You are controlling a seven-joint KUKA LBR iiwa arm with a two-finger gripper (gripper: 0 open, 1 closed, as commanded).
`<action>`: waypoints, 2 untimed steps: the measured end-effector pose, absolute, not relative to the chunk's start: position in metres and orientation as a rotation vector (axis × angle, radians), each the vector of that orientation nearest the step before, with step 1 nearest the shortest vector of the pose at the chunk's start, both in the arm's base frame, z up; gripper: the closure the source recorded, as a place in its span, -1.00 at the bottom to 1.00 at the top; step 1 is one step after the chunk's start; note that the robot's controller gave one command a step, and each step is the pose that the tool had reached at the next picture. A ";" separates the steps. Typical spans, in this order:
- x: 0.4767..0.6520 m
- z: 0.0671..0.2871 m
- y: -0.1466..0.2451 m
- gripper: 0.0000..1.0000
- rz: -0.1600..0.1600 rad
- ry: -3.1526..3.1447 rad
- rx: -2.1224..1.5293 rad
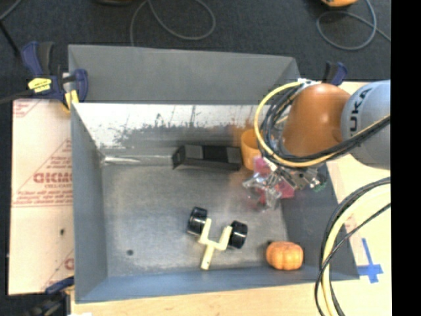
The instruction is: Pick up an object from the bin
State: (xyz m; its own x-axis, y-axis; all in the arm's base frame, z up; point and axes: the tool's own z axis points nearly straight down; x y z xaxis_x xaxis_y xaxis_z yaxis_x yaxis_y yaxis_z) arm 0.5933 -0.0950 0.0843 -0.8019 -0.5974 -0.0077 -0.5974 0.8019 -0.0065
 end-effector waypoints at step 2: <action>0.593 0.100 -0.096 1.00 -0.007 2.974 -0.985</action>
Offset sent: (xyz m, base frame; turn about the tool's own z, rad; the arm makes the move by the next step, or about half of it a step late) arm 0.0000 0.0000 0.0694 0.0000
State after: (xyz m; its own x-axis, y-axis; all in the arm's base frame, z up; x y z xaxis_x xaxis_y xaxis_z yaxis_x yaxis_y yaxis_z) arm 0.5933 -0.0958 0.0999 -0.8023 -0.5969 -0.0074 -0.5968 0.8023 -0.0071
